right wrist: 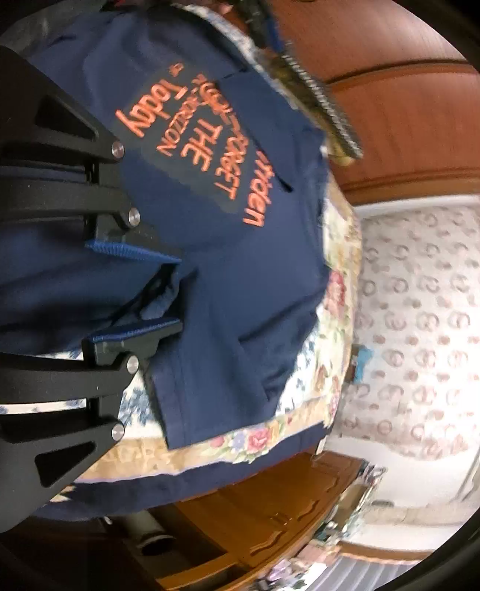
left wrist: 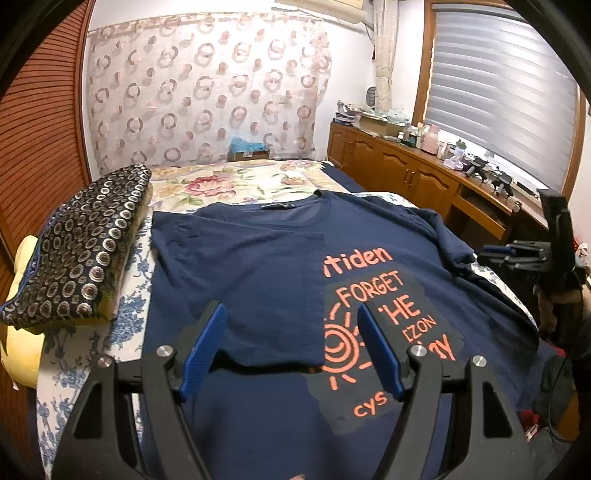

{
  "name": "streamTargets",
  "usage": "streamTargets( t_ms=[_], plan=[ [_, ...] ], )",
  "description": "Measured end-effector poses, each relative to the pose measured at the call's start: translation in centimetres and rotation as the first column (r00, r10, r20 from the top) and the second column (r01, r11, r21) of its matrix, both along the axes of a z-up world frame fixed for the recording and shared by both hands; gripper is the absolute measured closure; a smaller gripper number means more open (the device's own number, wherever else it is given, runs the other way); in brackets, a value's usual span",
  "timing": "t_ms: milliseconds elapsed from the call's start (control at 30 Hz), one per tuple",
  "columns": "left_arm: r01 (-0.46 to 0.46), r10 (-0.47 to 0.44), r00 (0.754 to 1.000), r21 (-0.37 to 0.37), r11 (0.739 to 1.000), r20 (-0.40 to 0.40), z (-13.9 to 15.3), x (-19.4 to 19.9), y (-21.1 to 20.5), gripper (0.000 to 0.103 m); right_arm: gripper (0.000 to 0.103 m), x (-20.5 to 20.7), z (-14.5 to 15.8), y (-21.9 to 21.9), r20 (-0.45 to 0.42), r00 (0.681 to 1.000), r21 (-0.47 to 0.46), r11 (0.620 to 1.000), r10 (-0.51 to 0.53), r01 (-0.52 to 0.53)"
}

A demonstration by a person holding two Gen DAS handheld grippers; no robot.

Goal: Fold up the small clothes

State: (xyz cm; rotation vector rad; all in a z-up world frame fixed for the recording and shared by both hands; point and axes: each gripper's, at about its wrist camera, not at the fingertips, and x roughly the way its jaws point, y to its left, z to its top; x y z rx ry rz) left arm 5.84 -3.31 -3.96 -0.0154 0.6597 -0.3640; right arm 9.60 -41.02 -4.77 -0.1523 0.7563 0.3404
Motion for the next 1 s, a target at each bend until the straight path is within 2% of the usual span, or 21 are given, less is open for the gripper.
streamTargets(
  t_ms=[100,233,367,533,667,700,800,867,1000],
  plan=[
    [0.016,-0.016,1.0,0.0,1.0,-0.003,-0.2,-0.2,-0.5,0.03,0.063,0.2,0.7,-1.8,0.03,0.998,-0.009,0.998,-0.058,0.058],
    [0.027,-0.027,1.0,-0.003,1.0,-0.005,-0.4,-0.4,-1.0,0.03,0.062,2.0,0.1,-4.0,0.027,0.989,-0.047,0.988,-0.144,0.145],
    [0.043,-0.043,0.999,-0.002,0.999,-0.009,-0.5,-0.7,-1.4,0.03,0.061,4.5,-1.6,-6.0,-0.033,0.98,-0.043,0.98,-0.196,0.194],
    [0.055,-0.055,0.998,0.006,0.998,-0.016,-0.7,-0.7,-1.9,0.03,0.061,7.0,-3.6,-6.4,-0.128,0.975,-0.034,0.983,-0.184,0.181],
    [0.054,-0.054,0.998,0.005,0.999,-0.018,-0.8,-0.7,-1.8,0.03,0.061,7.2,-3.8,-6.0,-0.116,0.977,-0.067,0.983,-0.179,0.172],
    [0.053,-0.053,0.998,0.004,0.999,-0.018,-0.9,-0.7,-1.8,0.03,0.063,7.1,-3.8,-5.9,-0.112,0.978,-0.07,0.983,-0.177,0.17],
    [0.053,-0.052,0.998,0.003,0.999,-0.018,-0.9,-0.7,-1.8,0.03,0.078,6.8,-3.9,-5.4,-0.101,0.984,-0.081,0.987,-0.145,0.137],
    [0.051,-0.051,0.999,0.0,0.999,-0.017,-1.0,-0.7,-1.6,0.03,0.094,6.7,-3.9,-4.9,-0.106,0.987,-0.088,0.99,-0.118,0.108],
    [0.046,-0.046,0.999,-0.006,0.999,-0.017,-1.0,-0.8,-1.1,0.03,0.102,6.7,-3.8,-4.1,-0.103,0.991,-0.122,0.99,-0.088,0.075]
  ],
)
